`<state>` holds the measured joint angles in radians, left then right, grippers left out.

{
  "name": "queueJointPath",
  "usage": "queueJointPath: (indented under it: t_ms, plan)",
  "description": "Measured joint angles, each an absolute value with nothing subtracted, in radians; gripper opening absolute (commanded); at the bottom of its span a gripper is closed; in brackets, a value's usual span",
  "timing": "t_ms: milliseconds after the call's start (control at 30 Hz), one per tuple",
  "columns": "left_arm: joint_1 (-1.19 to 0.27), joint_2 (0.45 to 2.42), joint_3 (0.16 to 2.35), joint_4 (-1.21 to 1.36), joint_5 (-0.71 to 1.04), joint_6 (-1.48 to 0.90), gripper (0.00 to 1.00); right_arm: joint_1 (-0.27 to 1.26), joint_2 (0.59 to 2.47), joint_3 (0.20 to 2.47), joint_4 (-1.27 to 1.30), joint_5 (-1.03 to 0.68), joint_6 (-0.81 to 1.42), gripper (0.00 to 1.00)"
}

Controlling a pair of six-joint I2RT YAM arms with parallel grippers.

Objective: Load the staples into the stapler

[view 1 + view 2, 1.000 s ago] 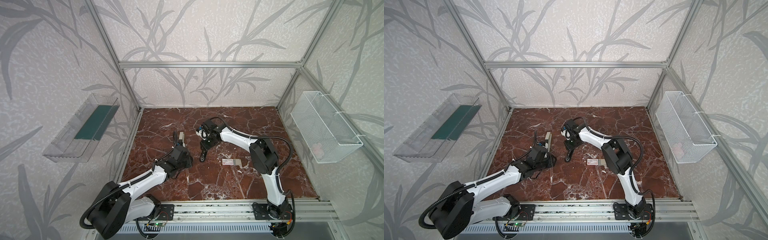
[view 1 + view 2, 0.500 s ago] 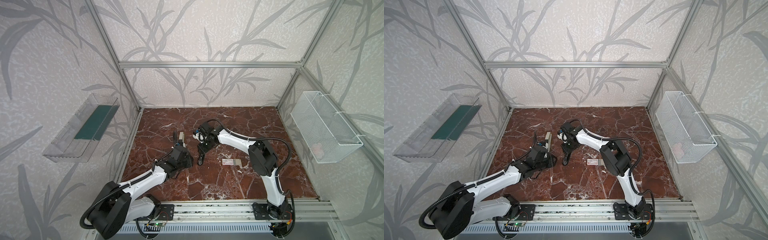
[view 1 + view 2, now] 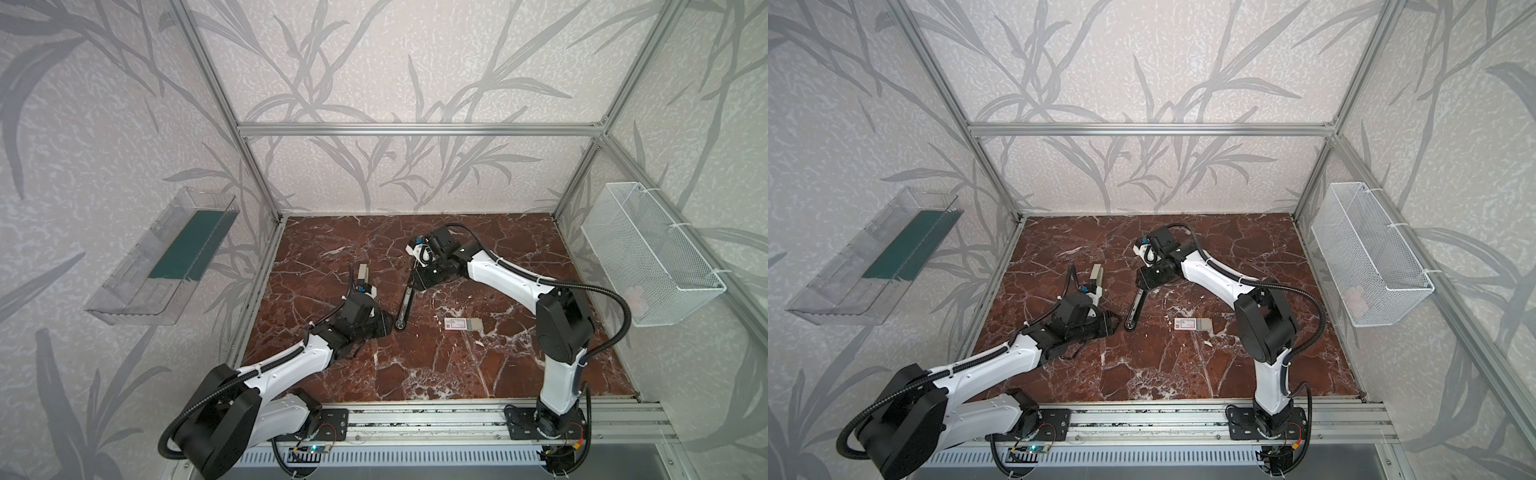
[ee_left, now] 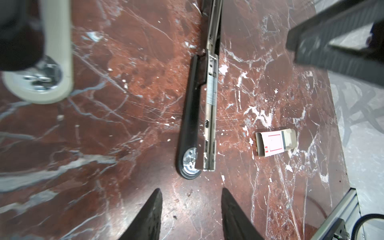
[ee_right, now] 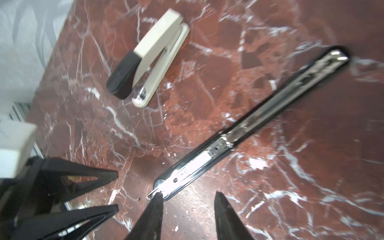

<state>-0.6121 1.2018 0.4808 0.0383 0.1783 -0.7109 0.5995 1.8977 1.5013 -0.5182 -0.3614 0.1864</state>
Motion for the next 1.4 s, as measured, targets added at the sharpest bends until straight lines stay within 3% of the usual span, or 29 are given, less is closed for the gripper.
queueJointPath:
  t_ms: [400,567,867,1067,1400]
  plan:
    - [-0.707,1.416,0.579,0.049,0.102,-0.672,0.46,0.488,1.885,1.404,-0.422,-0.381,0.247,0.42]
    - [-0.707,1.435,0.609,-0.005,0.002,-0.667,0.43,0.488,1.893,1.398,-0.392,-0.395,0.261,0.42]
    - [-0.701,1.427,0.714,-0.139,-0.13,-0.599,0.47,0.452,1.891,1.321,-0.346,-0.413,0.283,0.42]
    - [-0.662,1.503,0.926,-0.15,-0.105,-0.527,0.51,0.387,1.809,1.185,-0.295,-0.425,0.322,0.42]
    - [-0.588,1.88,1.292,-0.189,-0.002,-0.393,0.53,0.315,1.647,1.029,-0.218,-0.44,0.366,0.42]
